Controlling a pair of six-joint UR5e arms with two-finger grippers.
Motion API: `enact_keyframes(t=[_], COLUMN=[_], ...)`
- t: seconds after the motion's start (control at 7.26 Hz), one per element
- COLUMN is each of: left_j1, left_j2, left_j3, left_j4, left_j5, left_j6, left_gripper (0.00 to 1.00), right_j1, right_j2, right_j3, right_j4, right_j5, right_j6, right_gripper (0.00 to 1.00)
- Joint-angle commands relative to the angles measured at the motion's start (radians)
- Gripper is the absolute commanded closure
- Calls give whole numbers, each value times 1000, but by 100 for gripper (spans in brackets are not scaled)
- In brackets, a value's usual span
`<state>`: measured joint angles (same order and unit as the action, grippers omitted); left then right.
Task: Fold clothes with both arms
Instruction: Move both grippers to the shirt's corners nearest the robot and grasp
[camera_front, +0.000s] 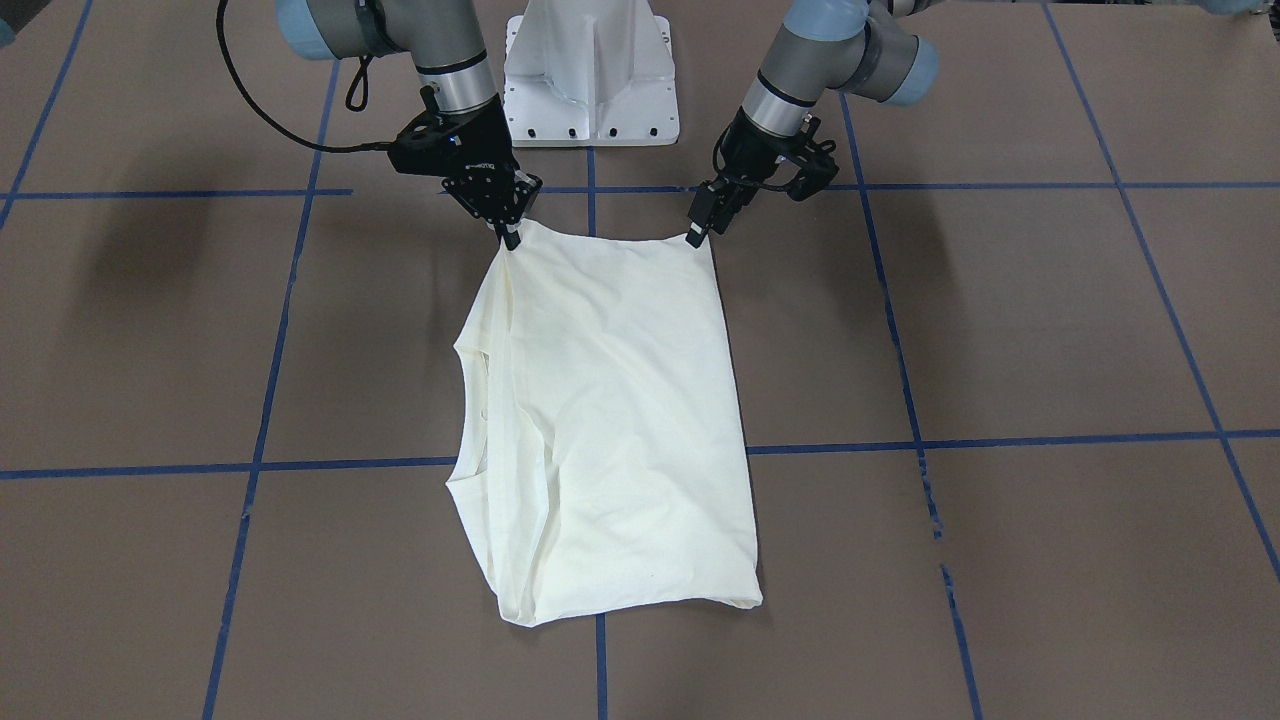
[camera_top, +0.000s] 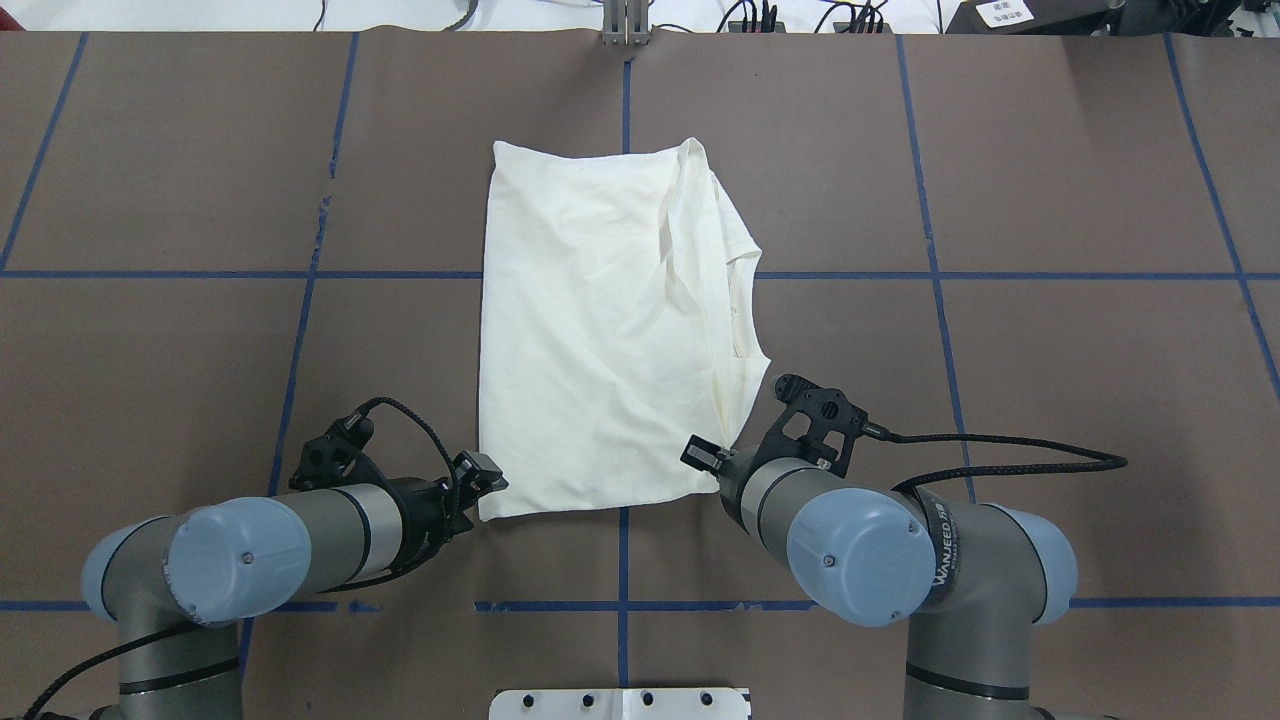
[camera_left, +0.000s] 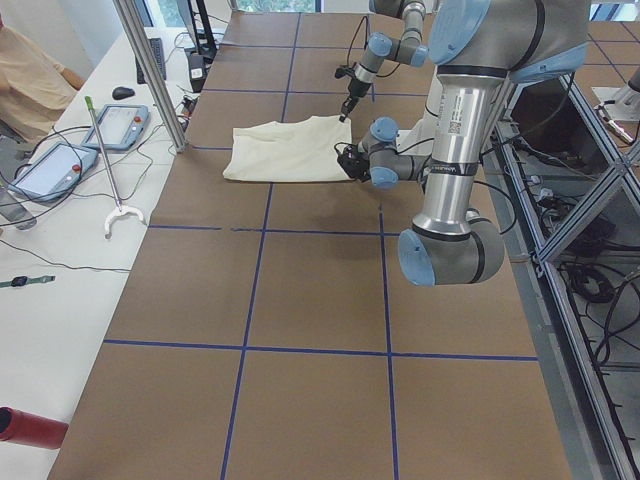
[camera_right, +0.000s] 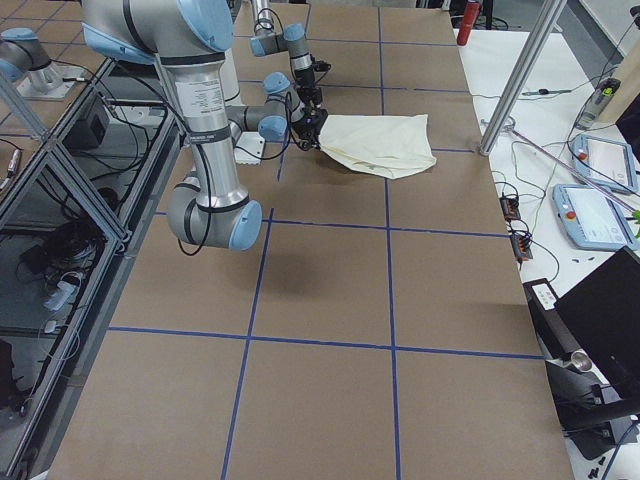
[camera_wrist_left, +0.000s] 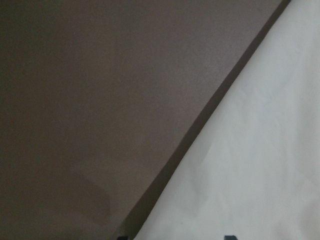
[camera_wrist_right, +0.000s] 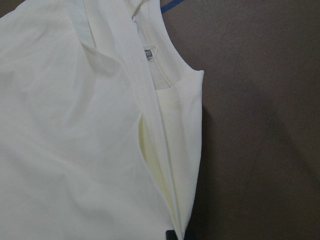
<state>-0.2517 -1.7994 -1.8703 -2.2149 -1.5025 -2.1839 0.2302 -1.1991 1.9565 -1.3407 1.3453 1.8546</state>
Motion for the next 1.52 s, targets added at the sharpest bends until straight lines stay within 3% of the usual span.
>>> enact_keyframes(t=[0.0, 0.55, 0.69, 0.83, 0.96, 1.38], left_j1=[3, 35, 35, 37, 35, -1], left_j2=[-1, -6, -9, -11, -21, -28], left_j3=[7, 17, 17, 19, 17, -16], left_j4=[1, 24, 24, 24, 30, 66], left_j5=[7, 8, 8, 8, 16, 16], left_j6=[0, 0, 0, -2, -2, 13], left_gripper=[38, 41, 48, 66, 100, 100], right_j1=[0, -2, -3, -5, -5, -5], right_j2=[-1, -1, -1, -1, -1, 1], right_j3=[-1, -1, 1, -1, -1, 1], right_j4=[0, 0, 0, 0, 0, 2], right_j5=[0, -2, -2, -2, -3, -2], right_j6=[0, 0, 0, 0, 0, 0], right_gripper=[100, 100, 100, 100, 100, 100])
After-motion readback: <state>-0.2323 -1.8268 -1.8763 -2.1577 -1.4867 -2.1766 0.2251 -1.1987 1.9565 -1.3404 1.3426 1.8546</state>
